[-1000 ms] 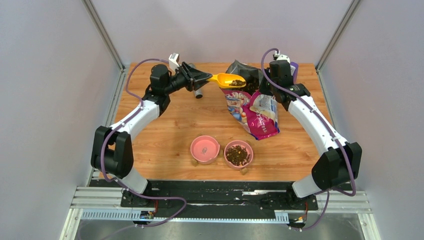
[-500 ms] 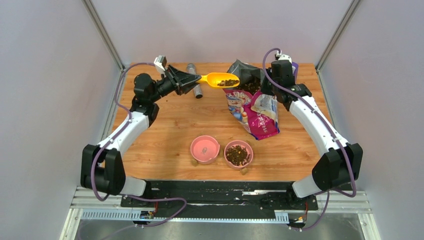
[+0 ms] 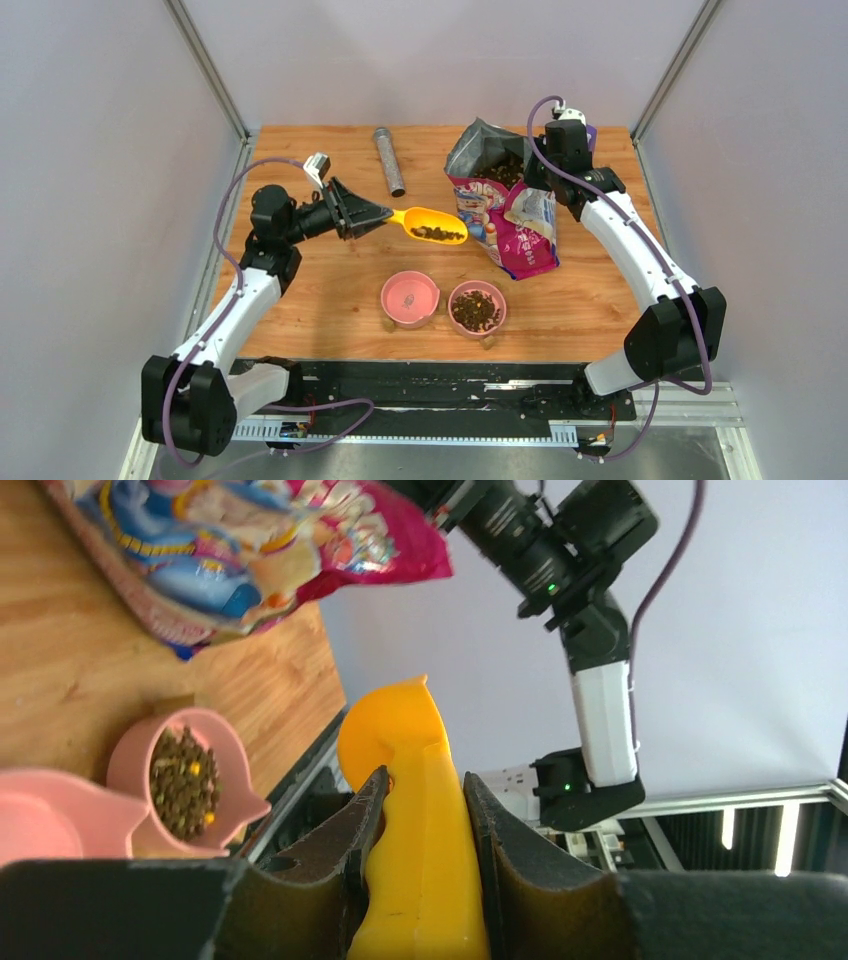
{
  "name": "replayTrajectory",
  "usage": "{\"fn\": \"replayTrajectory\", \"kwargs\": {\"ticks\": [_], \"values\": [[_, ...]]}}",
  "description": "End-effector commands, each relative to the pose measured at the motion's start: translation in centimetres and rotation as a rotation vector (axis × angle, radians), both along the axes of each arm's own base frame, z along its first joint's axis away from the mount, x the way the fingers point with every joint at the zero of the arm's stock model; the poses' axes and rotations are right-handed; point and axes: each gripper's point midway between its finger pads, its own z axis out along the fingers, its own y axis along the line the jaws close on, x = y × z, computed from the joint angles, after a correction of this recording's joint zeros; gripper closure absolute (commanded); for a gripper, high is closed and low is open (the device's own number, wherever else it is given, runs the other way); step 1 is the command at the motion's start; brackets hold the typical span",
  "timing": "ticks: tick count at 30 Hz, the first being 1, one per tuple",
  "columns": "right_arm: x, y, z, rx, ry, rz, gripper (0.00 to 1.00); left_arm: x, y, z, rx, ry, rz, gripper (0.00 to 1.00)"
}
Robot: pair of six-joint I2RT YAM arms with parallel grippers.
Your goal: Serve the pet food
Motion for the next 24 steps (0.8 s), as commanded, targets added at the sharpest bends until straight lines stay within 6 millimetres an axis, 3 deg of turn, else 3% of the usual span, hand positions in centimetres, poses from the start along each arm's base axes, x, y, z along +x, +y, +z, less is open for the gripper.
{"fn": "replayTrajectory", "kwargs": {"ticks": [1, 7, 16, 24], "values": [[-0.4, -1.1, 0.6, -0.030, -0.010, -0.012, 1.00, -2.8, 0.8, -1.4, 0.034, -0.017, -0.045, 1.00], [-0.5, -1.1, 0.2, -0.032, 0.000, -0.013, 1.00, -3.9, 3.0, -5.5, 0.176, 0.044, 0.012, 1.00], [-1.0, -1.2, 0.0, -0.031, 0.004, -0.009, 1.00, -4.7, 5.0, -9.3, 0.281, 0.052, 0.062, 1.00], [-1.1, -1.3, 0.1, -0.034, 0.002, -0.010, 1.00, -4.8, 7.2, -12.9, 0.507, 0.111, 0.084, 1.00]]}}
